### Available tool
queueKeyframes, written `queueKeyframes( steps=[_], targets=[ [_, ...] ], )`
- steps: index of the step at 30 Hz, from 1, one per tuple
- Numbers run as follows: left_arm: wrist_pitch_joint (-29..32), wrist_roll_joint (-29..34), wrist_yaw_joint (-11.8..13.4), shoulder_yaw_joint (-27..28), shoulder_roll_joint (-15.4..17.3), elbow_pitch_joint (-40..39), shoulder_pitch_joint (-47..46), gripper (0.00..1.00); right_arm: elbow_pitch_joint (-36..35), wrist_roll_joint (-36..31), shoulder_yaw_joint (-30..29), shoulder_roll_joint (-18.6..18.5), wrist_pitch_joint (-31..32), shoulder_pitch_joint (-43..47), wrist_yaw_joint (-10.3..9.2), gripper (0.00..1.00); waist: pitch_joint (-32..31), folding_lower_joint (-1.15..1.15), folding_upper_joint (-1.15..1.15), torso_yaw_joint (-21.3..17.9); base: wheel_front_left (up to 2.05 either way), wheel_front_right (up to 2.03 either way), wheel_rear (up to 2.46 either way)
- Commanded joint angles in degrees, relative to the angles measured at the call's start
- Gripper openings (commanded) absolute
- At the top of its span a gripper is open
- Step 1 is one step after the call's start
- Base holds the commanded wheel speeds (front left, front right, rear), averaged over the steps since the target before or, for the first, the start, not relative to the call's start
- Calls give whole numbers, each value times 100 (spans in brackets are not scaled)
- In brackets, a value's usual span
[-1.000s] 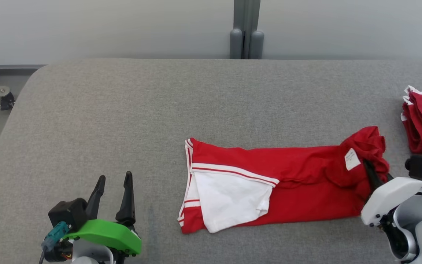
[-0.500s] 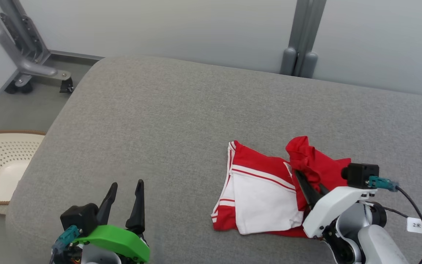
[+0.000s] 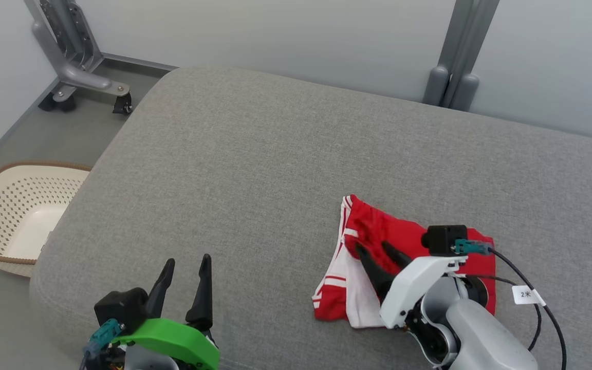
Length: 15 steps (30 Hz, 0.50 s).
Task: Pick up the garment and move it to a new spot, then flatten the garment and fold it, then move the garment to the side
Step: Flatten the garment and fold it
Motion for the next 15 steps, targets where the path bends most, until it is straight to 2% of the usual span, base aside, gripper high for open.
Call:
queueKeyframes(
  steps=[1, 8, 11, 15],
  targets=[
    [-39, -53, -11, 10, -20, 19, -11, 100, 56, 125, 110, -15, -118, -124, 1, 100, 36, 0, 0, -52, 0, 0, 0],
    [-130, -55, -52, -17, -99, 115, -81, 100, -105, 503, 592, -18, -563, -428, 1, 100, 85, 0, 0, -342, 0, 0, 0],
    [-148, -29, -72, -50, -131, 140, -139, 100, -182, 378, 482, -19, -782, -428, 1, 100, 88, 0, 0, -476, 0, 0, 0],
    [-197, 8, -87, -93, -177, 179, -197, 100, -167, -175, 61, -17, -1051, -340, 1, 100, 89, 0, 0, -659, 0, 0, 0]
  ],
)
